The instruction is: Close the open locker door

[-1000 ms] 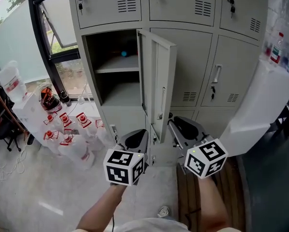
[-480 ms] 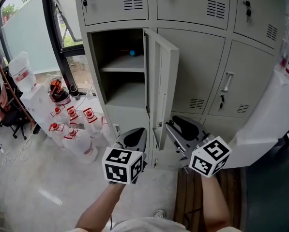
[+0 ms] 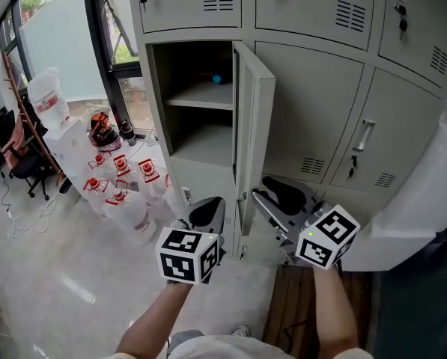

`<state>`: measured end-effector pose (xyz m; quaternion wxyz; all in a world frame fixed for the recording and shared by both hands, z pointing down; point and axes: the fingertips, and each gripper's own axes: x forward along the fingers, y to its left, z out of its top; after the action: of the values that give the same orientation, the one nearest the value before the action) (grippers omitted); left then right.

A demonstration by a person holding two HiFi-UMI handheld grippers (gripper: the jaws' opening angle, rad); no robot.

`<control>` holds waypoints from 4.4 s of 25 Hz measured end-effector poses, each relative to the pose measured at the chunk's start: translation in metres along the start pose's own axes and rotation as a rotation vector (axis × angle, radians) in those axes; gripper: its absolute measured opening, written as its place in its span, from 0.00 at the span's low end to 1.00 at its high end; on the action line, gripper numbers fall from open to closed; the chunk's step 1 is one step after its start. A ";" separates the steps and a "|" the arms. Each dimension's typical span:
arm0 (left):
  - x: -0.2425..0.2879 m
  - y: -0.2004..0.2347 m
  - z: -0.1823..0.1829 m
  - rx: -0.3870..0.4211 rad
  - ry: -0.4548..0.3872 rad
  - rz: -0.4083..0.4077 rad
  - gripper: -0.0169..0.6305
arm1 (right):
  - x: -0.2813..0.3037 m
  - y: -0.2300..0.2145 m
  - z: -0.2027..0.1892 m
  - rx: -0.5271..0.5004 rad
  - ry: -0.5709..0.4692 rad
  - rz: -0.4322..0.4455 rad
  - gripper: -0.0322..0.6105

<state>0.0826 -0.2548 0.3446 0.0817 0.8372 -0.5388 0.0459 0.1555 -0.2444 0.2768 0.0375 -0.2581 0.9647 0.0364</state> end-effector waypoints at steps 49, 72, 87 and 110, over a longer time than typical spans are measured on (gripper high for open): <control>-0.038 0.101 -0.006 -0.037 0.003 0.192 0.04 | 0.115 0.056 -0.008 0.013 0.011 0.226 0.21; -0.007 0.216 -0.001 -0.061 -0.019 0.102 0.04 | 0.229 0.059 -0.026 -0.063 0.027 0.067 0.22; -0.007 0.282 0.013 -0.052 -0.028 0.030 0.04 | 0.294 0.030 -0.034 -0.011 0.052 -0.138 0.19; 0.007 0.322 0.018 -0.020 -0.012 -0.094 0.04 | 0.348 -0.016 -0.040 0.037 0.016 -0.332 0.18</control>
<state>-0.2074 -0.3950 0.3564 0.0888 0.8611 -0.4996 0.0317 -0.1397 -0.4340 0.2843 0.0403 -0.4135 0.9095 0.0098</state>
